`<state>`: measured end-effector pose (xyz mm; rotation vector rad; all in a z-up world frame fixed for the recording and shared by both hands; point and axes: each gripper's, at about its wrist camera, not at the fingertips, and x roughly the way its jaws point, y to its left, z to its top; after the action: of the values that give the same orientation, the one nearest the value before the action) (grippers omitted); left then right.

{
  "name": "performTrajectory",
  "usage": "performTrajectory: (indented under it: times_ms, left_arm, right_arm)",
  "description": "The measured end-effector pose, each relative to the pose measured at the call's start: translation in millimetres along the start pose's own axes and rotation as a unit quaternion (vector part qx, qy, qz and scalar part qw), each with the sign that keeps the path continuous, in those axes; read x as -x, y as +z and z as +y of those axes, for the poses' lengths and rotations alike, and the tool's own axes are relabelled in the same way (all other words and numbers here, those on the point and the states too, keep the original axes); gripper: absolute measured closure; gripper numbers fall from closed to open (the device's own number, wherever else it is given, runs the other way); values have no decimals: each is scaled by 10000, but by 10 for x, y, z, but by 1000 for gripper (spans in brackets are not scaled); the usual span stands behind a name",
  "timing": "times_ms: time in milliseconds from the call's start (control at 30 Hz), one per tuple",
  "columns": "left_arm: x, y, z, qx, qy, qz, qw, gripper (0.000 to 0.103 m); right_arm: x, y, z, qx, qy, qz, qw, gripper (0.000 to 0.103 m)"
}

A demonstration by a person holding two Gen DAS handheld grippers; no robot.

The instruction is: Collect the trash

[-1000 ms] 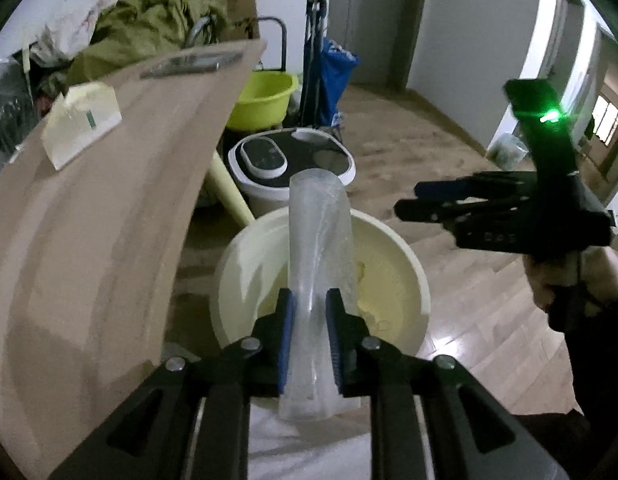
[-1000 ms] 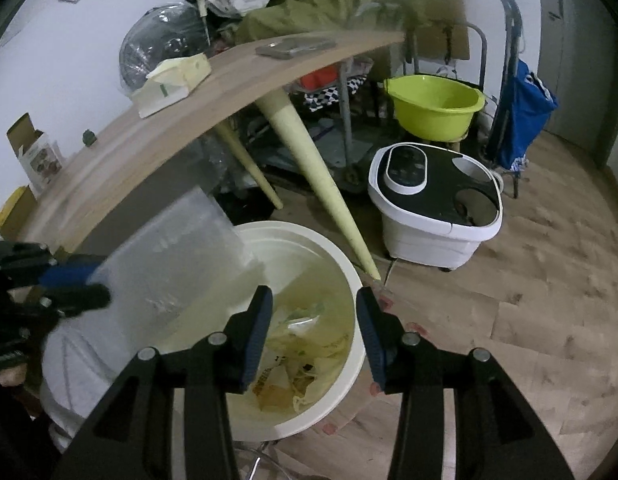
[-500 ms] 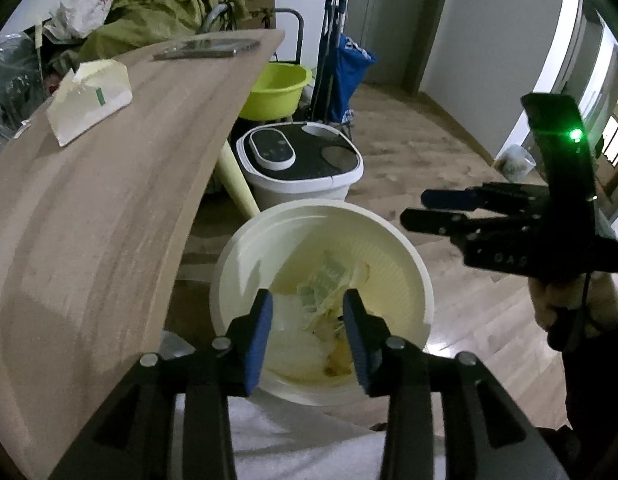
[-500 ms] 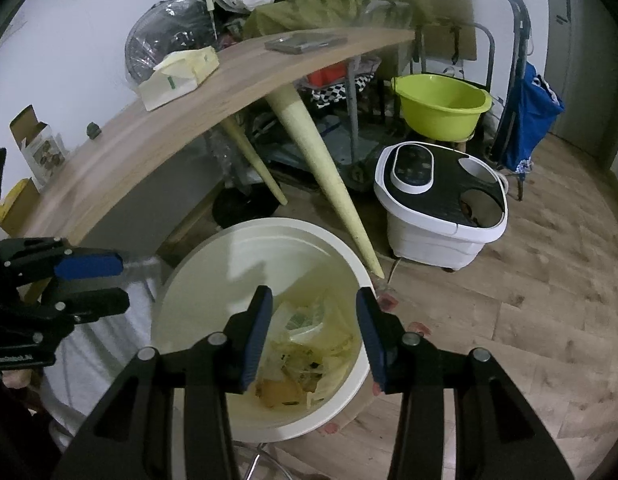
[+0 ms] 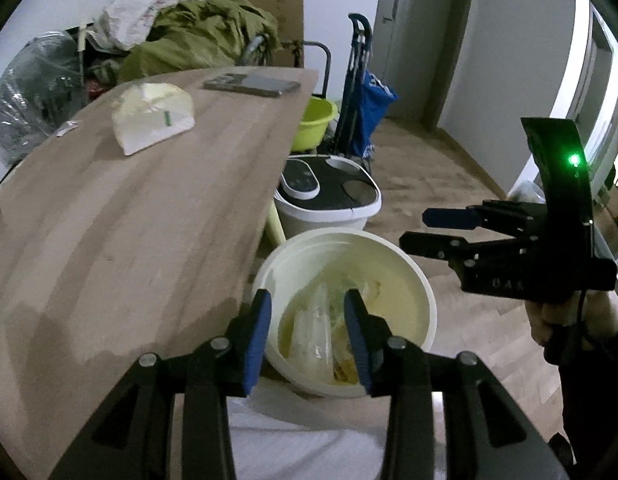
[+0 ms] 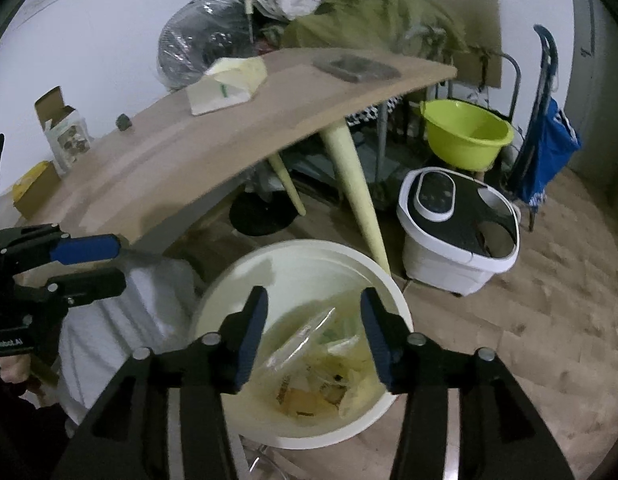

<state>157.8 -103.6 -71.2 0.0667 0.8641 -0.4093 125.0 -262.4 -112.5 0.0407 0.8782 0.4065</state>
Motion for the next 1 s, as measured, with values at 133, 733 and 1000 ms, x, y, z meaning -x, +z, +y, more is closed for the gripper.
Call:
performTrajectory:
  times_ms: [133,733,1000]
  left_arm:
    - [129,-41,100,158,81,-148,9997,66]
    - [834,-224,462,846,598,-1092,9886,31]
    - [1299,-268,504,1072,955,-1842,9723,17]
  right_arm:
    - [55,83,184,208,63,-85,9997,53]
    - [558,497,930,993,309,-692,9922,22]
    - [787,623,1107,1247,454,-961,9865,18]
